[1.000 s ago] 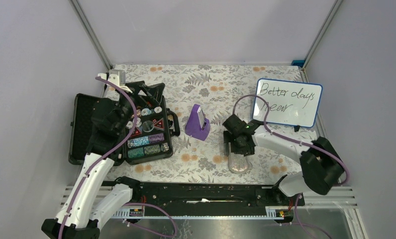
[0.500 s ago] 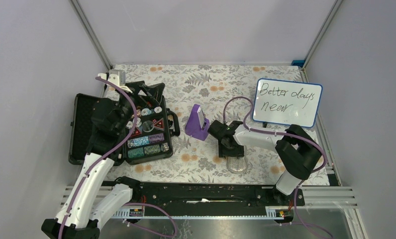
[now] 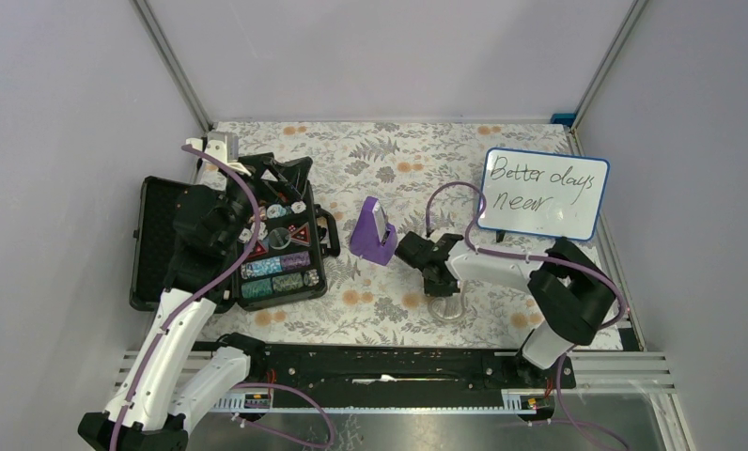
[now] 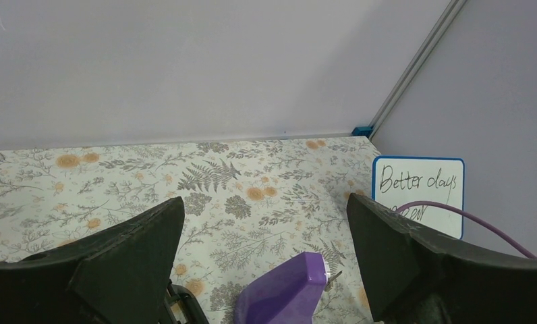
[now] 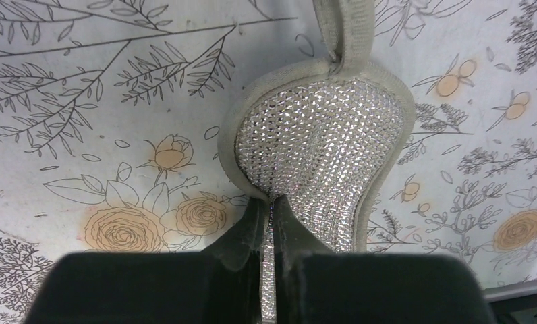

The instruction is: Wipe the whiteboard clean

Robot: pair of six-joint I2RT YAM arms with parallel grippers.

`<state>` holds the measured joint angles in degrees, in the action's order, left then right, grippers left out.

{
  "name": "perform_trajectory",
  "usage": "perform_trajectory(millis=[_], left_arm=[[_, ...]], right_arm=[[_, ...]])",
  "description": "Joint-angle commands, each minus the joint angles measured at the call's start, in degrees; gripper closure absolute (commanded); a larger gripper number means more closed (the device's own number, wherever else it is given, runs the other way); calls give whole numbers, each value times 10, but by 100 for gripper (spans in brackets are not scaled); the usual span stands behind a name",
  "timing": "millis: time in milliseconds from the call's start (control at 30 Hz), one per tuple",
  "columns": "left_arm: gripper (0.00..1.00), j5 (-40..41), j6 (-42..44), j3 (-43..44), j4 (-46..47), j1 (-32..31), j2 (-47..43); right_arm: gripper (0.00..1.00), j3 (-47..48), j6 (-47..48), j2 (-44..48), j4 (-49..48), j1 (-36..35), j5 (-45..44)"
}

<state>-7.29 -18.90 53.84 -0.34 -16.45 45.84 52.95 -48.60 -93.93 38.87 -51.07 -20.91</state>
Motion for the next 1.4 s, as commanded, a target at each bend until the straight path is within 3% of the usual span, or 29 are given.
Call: perform_trajectory(millis=[0, 300, 467, 633, 767, 967, 1367], left_arm=[[1, 2, 8, -1, 27, -3, -8], [1, 2, 7, -2, 28, -4, -2], [1, 6, 10, -5, 29, -12, -10], [1, 7, 11, -5, 29, -18, -6], [1, 11, 10, -9, 31, -26, -7], [1, 13, 10, -10, 33, -33, -7], [1, 17, 9, -12, 34, -40, -13]], right_arm=[[100, -12, 7, 34, -26, 3, -69], [100, -1, 49, 93, -44, 50, -97], [100, -25, 122, 191, -128, 156, -51], [100, 12, 176, 247, -183, 271, -71], [100, 73, 198, 202, -208, 340, -62], [100, 175, 199, 109, -218, 345, -71], [100, 156, 152, 22, -270, 370, -91]])
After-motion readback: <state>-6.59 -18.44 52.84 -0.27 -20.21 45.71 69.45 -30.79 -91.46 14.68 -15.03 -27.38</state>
